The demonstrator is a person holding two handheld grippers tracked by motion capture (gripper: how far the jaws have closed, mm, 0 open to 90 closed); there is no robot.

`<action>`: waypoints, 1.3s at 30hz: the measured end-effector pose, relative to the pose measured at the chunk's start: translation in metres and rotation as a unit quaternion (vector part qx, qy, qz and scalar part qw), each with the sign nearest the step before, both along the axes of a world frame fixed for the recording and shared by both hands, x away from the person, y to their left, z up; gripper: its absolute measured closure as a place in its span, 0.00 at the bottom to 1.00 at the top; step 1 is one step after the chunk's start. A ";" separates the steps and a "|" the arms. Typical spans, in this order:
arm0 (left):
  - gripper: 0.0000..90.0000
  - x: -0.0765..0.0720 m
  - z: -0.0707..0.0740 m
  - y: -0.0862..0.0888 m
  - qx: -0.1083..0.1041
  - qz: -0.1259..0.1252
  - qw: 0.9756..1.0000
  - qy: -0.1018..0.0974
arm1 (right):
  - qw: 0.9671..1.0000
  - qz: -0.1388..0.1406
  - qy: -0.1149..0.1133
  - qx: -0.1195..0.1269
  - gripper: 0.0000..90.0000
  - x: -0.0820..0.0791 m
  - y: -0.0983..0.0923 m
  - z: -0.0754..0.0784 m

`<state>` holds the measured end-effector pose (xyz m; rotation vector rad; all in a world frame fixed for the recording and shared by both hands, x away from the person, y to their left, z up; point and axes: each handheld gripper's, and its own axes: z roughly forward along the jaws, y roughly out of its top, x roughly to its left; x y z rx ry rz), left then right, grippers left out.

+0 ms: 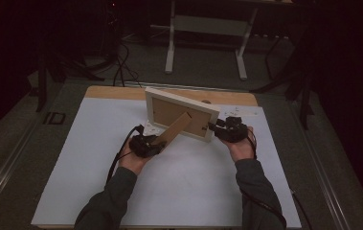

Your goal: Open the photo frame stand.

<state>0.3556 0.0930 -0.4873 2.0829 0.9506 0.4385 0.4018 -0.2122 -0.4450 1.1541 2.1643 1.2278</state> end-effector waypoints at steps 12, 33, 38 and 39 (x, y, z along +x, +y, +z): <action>0.78 -0.008 -0.003 -0.001 0.001 -0.011 1.000 0.001 | 1.000 0.018 -0.002 -0.006 0.67 -0.005 0.001 0.001; 0.80 -0.018 -0.019 0.002 0.004 -0.015 1.000 0.014 | 0.999 0.047 -0.008 0.005 0.63 -0.019 0.000 -0.002; 0.81 -0.019 -0.021 0.003 0.004 -0.018 1.000 0.016 | 0.999 0.050 -0.009 0.003 0.63 -0.021 0.001 -0.003; 0.81 -0.020 -0.021 0.003 0.004 -0.018 1.000 0.016 | 0.999 0.051 -0.009 0.003 0.63 -0.021 0.001 -0.003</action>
